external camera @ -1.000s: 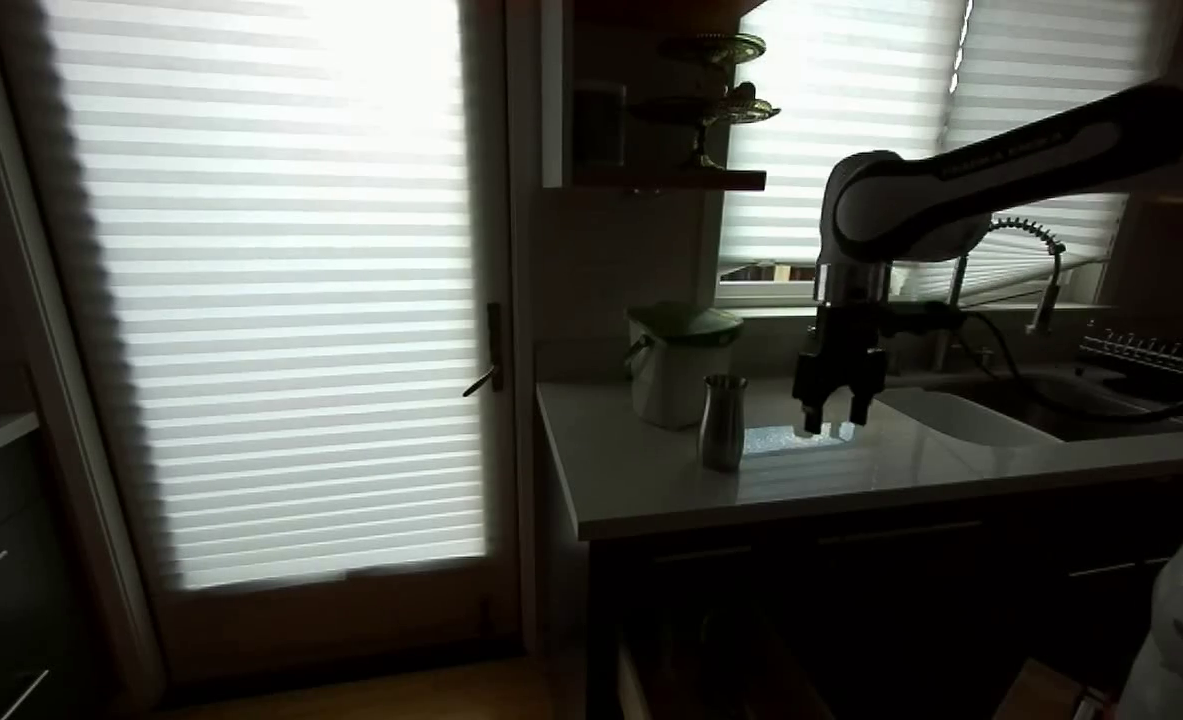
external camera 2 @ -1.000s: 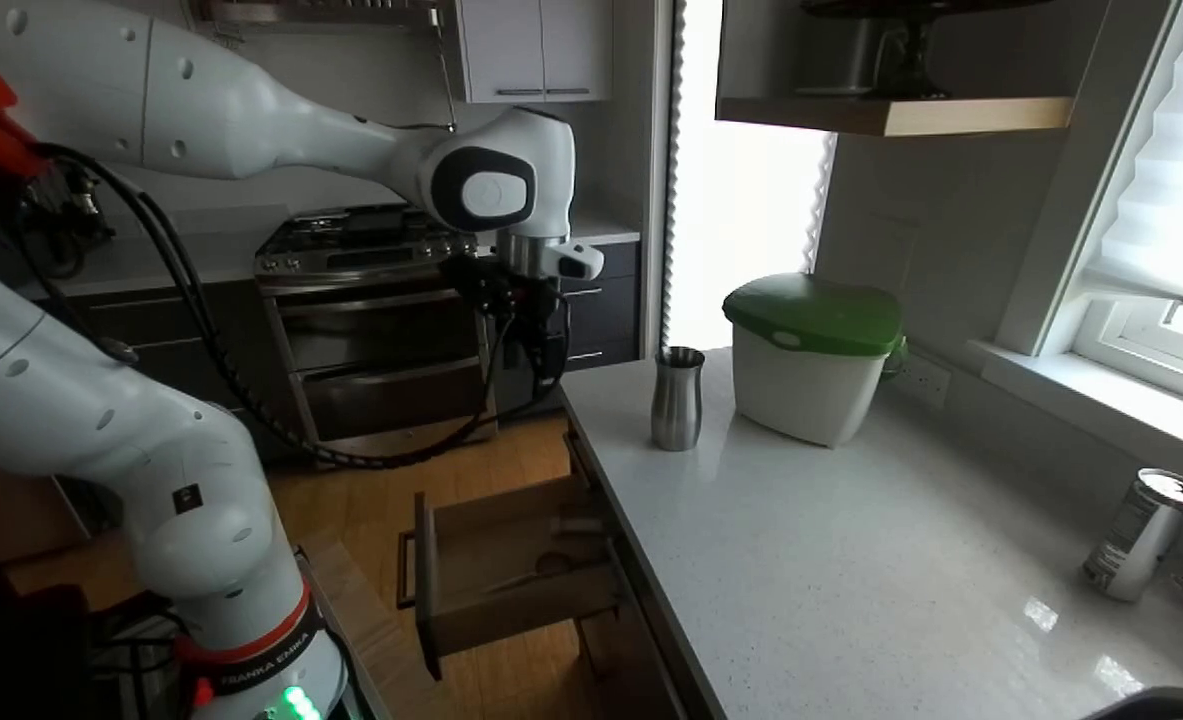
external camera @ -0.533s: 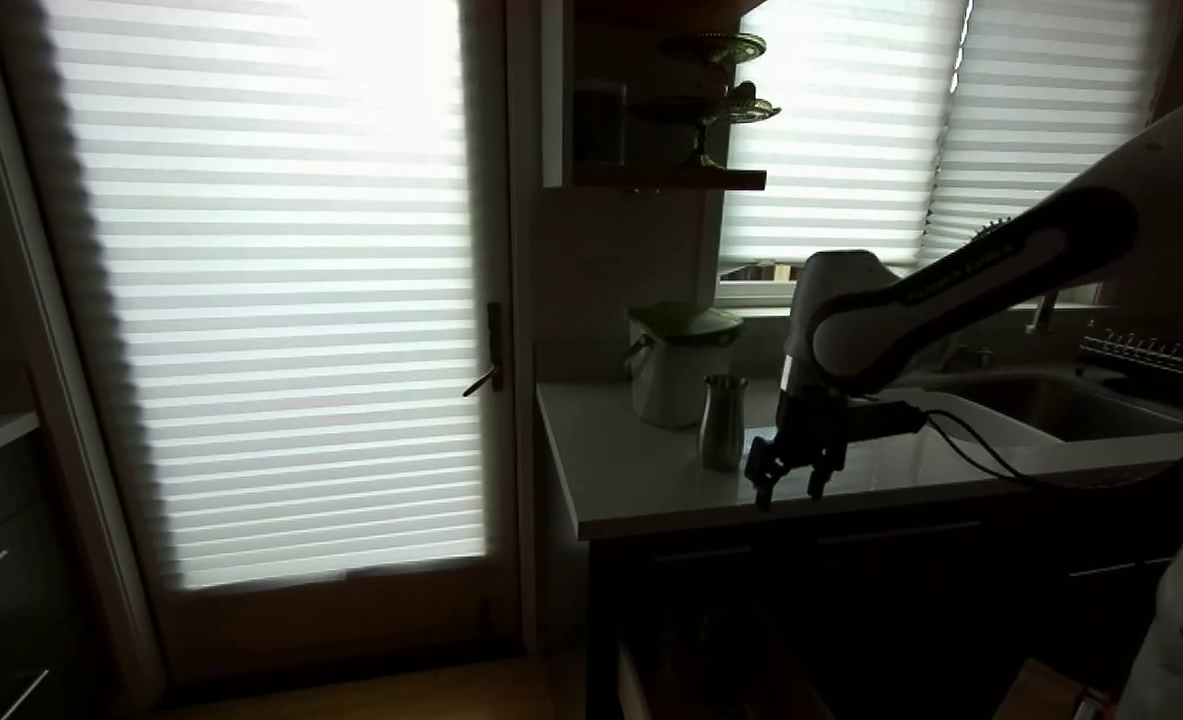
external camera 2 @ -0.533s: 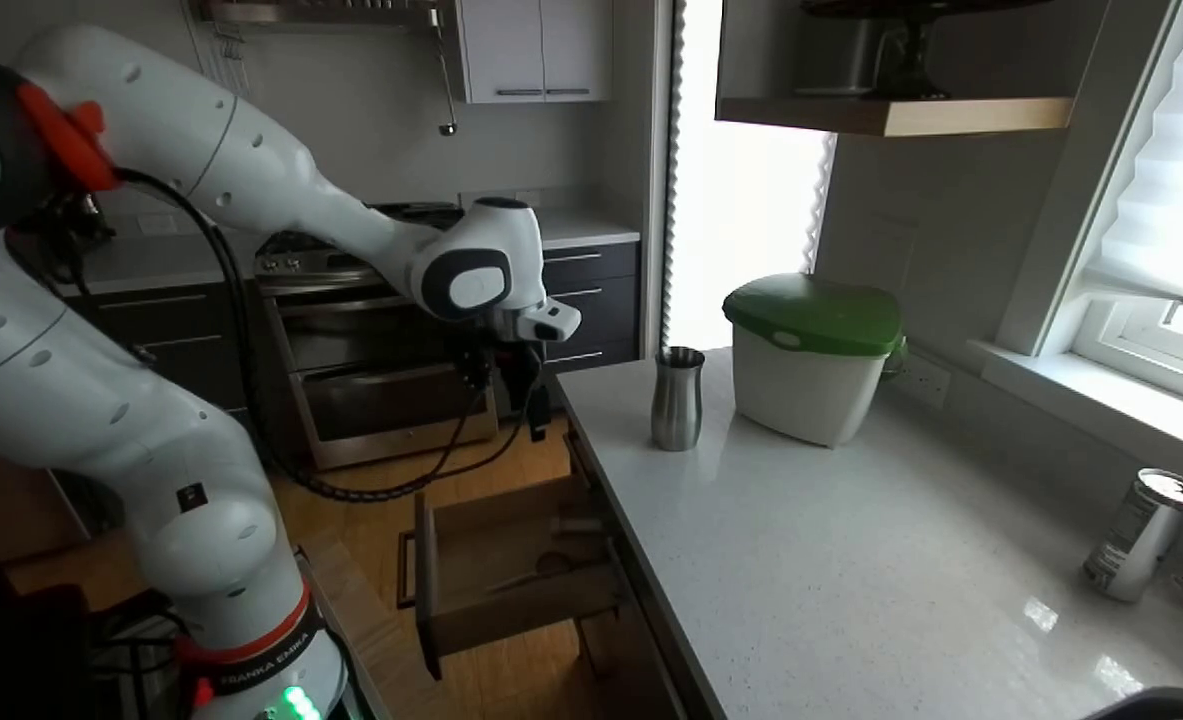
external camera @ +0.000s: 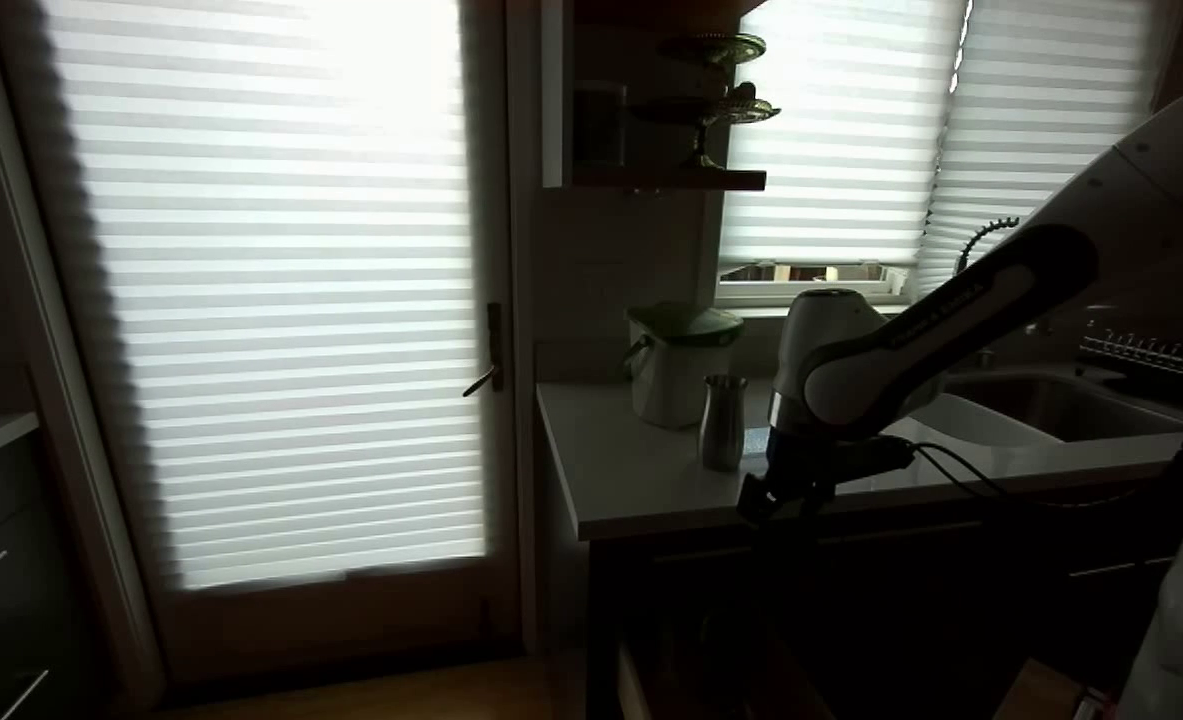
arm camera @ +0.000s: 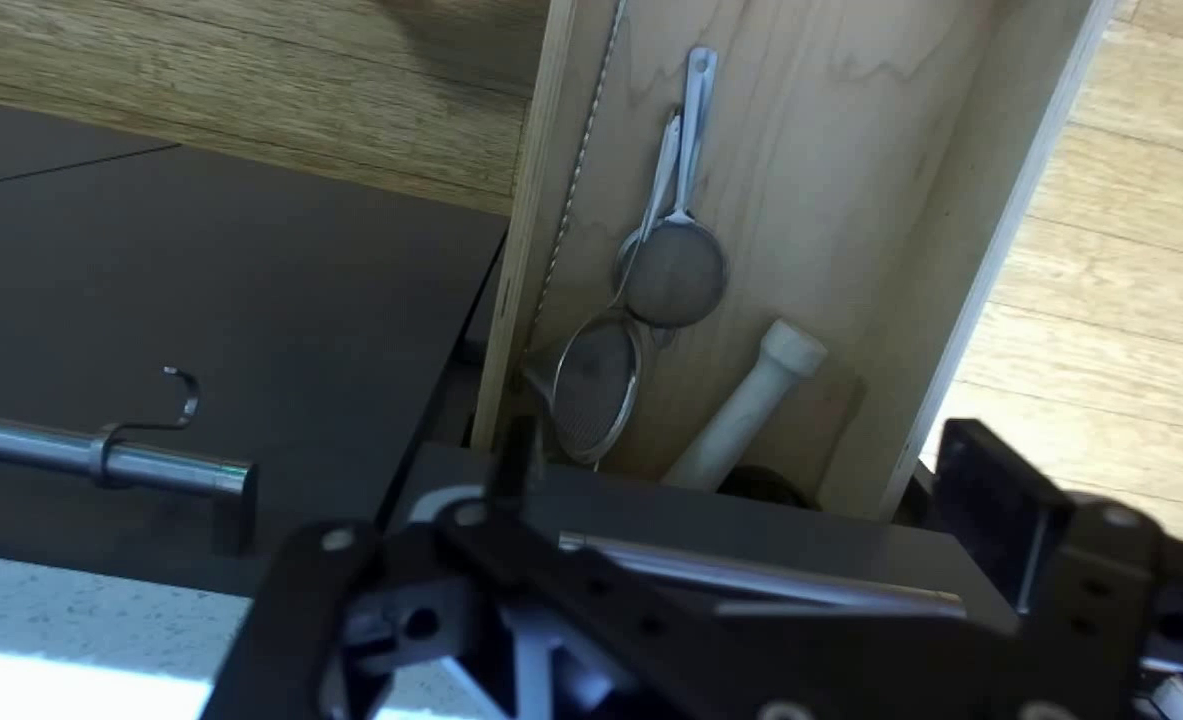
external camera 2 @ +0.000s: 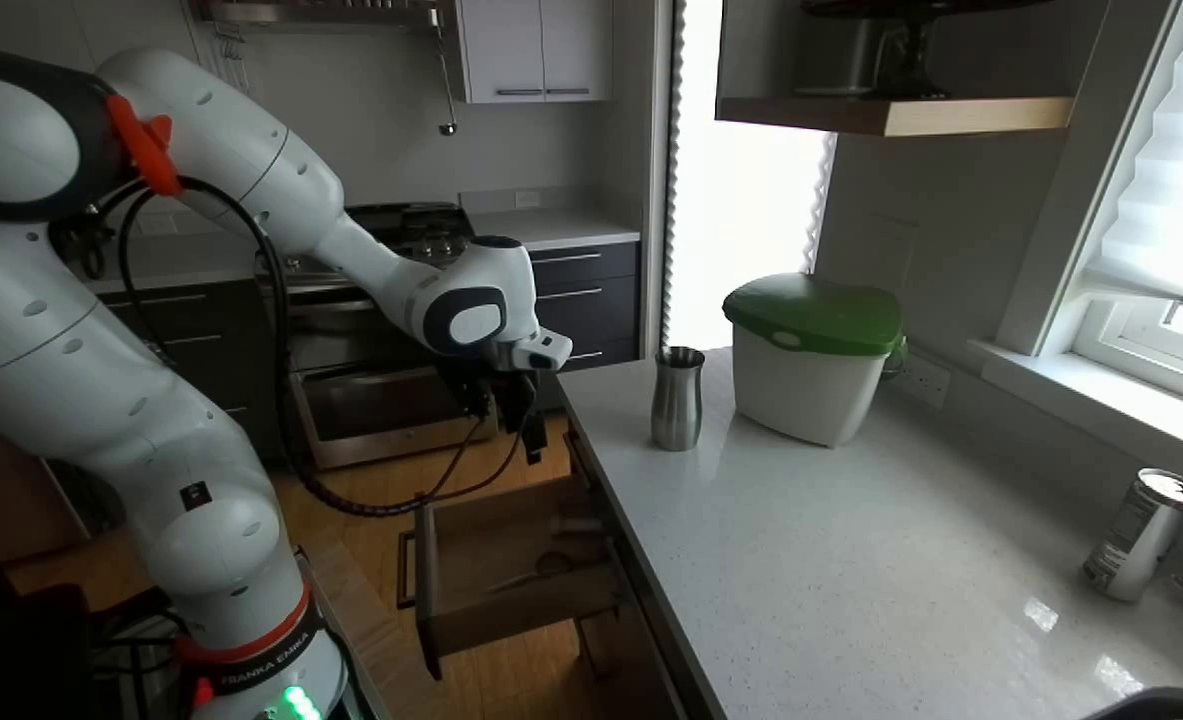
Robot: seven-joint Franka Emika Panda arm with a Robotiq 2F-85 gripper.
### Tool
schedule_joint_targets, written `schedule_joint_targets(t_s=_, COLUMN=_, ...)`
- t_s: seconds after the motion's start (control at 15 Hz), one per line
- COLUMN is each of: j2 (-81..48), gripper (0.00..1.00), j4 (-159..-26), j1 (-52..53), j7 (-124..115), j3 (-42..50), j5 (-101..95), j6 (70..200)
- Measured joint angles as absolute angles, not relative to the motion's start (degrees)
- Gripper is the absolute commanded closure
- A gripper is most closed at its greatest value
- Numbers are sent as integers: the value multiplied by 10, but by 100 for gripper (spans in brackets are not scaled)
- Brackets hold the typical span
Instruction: Move the metal object to the counter
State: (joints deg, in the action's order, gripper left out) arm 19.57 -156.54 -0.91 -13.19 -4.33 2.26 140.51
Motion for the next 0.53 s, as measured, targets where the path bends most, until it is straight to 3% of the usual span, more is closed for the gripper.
schedule_joint_targets(t_s=0.53, j2=168, gripper=0, j4=-1573, j1=19, j7=-131, j3=-44, j5=59, j6=1419)
